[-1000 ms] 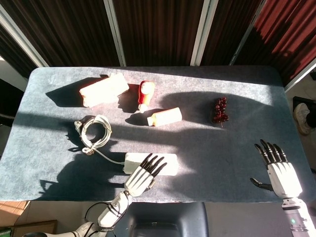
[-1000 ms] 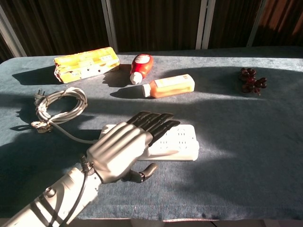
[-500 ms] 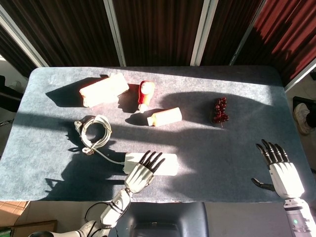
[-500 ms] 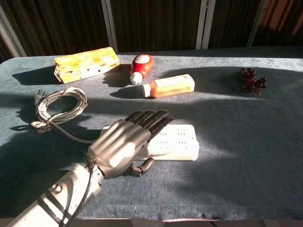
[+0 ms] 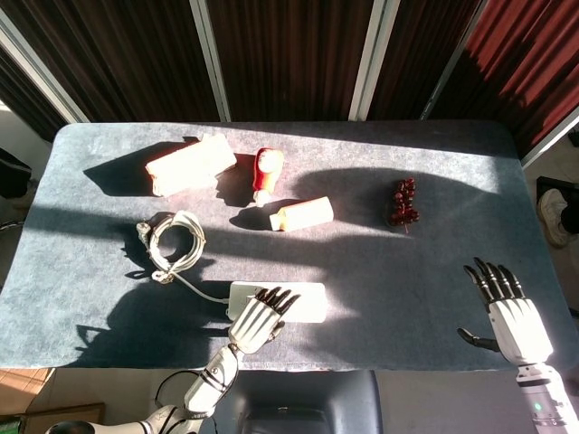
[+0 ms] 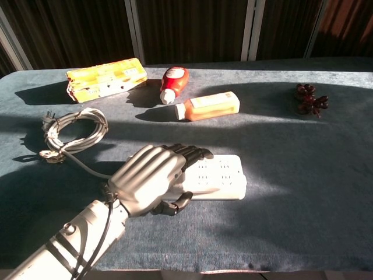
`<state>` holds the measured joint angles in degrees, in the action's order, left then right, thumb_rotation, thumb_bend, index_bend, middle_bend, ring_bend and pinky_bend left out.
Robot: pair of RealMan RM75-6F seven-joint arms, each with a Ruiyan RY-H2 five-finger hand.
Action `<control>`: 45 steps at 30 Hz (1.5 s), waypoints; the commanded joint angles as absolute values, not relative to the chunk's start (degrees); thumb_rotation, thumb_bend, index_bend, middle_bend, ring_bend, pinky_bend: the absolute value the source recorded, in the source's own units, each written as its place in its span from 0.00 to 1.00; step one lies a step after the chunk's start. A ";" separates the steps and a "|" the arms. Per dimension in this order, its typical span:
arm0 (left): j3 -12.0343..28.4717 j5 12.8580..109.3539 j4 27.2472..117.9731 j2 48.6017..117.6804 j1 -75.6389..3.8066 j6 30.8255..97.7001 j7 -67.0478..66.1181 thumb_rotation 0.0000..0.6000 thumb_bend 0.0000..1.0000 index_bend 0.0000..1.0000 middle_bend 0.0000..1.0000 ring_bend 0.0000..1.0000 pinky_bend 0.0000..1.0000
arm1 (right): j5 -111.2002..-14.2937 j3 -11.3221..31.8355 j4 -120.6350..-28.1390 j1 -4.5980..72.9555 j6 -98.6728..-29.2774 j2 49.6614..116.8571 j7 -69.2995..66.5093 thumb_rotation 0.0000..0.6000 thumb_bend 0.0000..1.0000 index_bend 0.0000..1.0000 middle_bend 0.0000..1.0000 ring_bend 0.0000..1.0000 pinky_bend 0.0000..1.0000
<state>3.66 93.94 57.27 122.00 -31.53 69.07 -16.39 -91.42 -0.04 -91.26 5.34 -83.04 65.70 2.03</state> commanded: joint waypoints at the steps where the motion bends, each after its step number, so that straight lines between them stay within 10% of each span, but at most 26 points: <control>1: 3.43 93.67 57.86 121.69 -31.58 68.97 -16.09 1.00 0.57 0.25 0.32 0.32 0.46 | -93.41 -0.59 -90.17 6.01 -82.86 66.79 1.80 1.00 0.16 0.00 0.00 0.00 0.00; 9: 2.72 94.08 59.26 121.10 -31.93 69.58 -17.23 1.00 0.57 0.26 0.33 0.33 0.47 | -103.74 -4.30 -85.02 11.41 -77.88 73.04 -0.15 1.00 0.21 0.00 0.00 0.00 0.00; 24: 2.30 94.17 63.84 119.80 -31.78 71.05 -20.29 1.00 0.57 0.26 0.33 0.33 0.47 | -99.90 -1.86 -87.59 22.06 -58.55 87.94 10.22 1.00 0.79 0.00 0.02 0.00 0.01; 45: 1.58 94.28 65.00 119.63 -31.57 71.83 -20.94 1.00 0.56 0.26 0.33 0.33 0.47 | -90.05 -2.39 -89.26 24.20 -53.35 92.16 22.41 1.00 0.83 0.03 0.04 0.00 0.01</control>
<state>1.57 94.26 64.97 119.64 -31.57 71.81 -20.92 -90.35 -2.23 -89.16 24.13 -53.48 92.12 22.05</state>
